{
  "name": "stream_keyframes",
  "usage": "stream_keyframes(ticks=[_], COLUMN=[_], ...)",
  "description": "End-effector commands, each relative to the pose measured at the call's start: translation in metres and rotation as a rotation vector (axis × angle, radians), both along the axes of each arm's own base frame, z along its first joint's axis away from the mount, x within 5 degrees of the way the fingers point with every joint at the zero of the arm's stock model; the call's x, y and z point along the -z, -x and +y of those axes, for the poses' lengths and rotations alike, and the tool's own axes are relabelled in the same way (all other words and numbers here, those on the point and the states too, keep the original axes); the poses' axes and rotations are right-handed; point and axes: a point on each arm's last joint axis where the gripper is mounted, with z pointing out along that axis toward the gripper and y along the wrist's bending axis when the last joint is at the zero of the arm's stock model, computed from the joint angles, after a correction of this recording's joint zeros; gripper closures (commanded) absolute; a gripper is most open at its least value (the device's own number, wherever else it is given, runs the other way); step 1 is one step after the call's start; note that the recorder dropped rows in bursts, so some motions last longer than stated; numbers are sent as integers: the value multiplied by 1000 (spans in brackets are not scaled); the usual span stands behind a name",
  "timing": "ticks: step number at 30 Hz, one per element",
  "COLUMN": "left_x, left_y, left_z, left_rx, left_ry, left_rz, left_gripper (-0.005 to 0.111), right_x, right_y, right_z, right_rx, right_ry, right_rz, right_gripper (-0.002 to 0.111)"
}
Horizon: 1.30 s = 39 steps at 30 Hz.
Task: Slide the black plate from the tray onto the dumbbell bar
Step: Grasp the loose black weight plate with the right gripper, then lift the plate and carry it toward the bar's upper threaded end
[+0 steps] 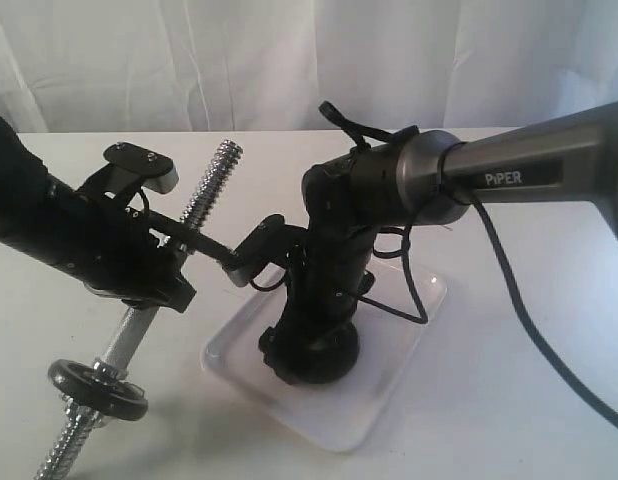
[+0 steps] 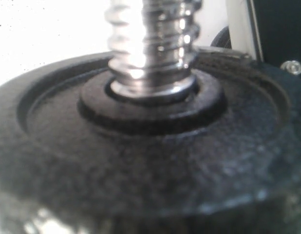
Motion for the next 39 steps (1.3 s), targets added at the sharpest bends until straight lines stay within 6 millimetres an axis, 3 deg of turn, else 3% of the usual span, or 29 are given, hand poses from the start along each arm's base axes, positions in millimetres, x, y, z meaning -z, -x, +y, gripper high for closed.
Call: stream_keyframes(ticks=[1, 4, 9, 10, 15, 20, 24, 31, 36, 39], left_x=[-28, -28, -28, -28, -28, -26, -26, -26, -26, -25], left_y=[-3, -3, -3, -3, -2, -1, -1, -2, -2, 0], left_z=[-1, -1, -1, -1, 0, 1, 2, 2, 2, 2], left_rx=[-49, -50, -50, -50, -40, -9, -4, -6, -9, 1], left_ry=[85, 85, 85, 85, 76, 37, 30, 29, 30, 27], left_rz=[-113, -115, -115, -115, -110, -111, -113, -119, -124, -106], left_gripper=[107, 107, 107, 107, 107, 107, 107, 107, 107, 107], right_x=[16, 17, 17, 17, 6, -21, -47, -97, -120, -135], right_y=[2, 3, 5, 5, -1, -6, -11, -20, -24, -26], right_z=[-5, -6, -9, -9, -10, -16, -28, -50, -74, -83], right_rx=[-47, -45, 3, 18, 70, 95, 128, 228, 262, 266], right_ry=[87, 98, 119, 118, 89, 86, 69, -126, -177, -292], right_rz=[14, 28, 64, 65, 52, 80, 83, 94, 121, 159], right_gripper=[38, 57, 106, 108, 108, 108, 108, 108, 108, 108])
